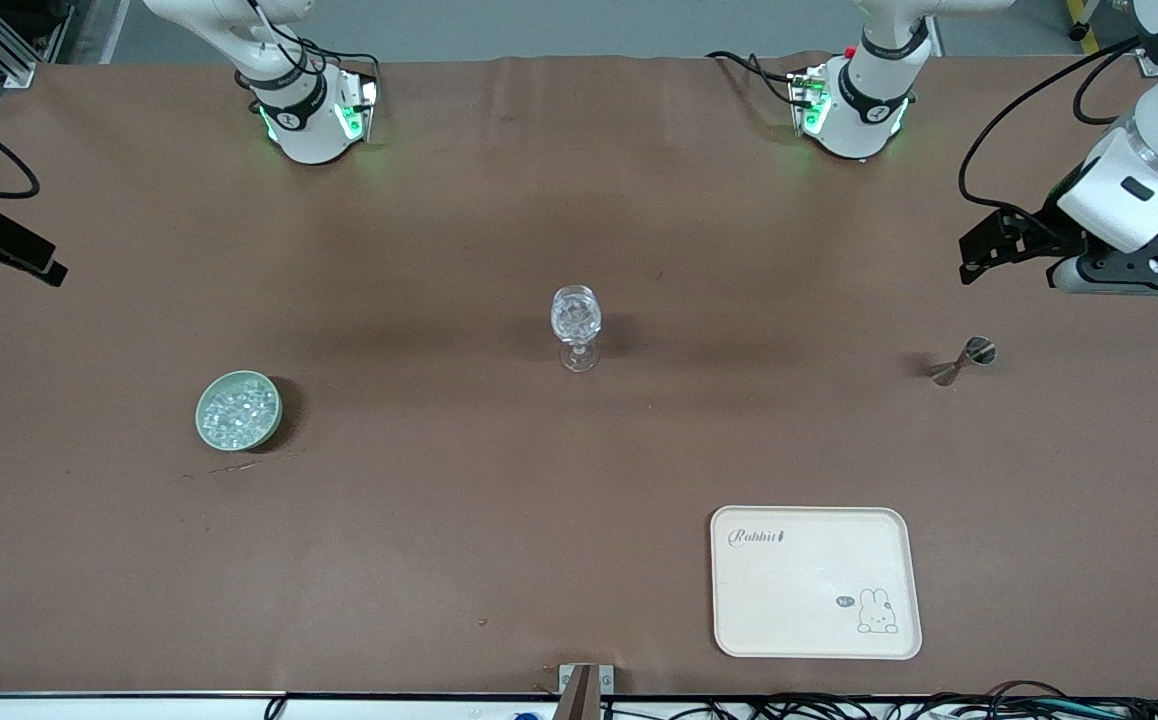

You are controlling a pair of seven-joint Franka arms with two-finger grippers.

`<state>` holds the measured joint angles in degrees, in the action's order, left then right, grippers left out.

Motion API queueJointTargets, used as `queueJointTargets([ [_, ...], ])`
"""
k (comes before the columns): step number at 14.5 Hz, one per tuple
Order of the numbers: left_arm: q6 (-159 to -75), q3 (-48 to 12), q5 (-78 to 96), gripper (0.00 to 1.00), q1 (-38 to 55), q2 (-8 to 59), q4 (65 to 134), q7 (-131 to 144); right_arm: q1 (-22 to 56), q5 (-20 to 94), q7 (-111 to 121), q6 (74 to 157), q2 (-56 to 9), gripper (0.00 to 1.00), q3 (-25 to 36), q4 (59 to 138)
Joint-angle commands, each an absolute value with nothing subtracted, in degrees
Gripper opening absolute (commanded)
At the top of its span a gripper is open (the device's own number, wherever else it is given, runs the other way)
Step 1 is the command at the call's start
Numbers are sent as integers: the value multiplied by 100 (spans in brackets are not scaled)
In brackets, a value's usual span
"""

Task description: Pour wine and add ice with both arms

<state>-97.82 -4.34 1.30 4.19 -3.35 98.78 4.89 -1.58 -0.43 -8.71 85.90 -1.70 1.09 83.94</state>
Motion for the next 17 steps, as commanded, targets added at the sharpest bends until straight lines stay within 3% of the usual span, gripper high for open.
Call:
queueJointTargets([
  [1, -9879, -448, 150, 100, 413, -466, 10011, 457, -211, 70, -861, 8613, -9, 100, 70, 8569],
  [6, -9879, -309, 35, 99, 457, -422, 10002, 492, -211, 62, -870, 8561, -9, 100, 70, 8596],
  [9, -9879, 210, 96, 100, 527, -308, 9967, 396, -185, 62, -870, 8805, 167, 100, 35, 9305],
  [17, -9826, 1440, 481, 100, 563, 772, 9660, 483, -202, 44, -853, 12106, 316, 100, 35, 12337],
])
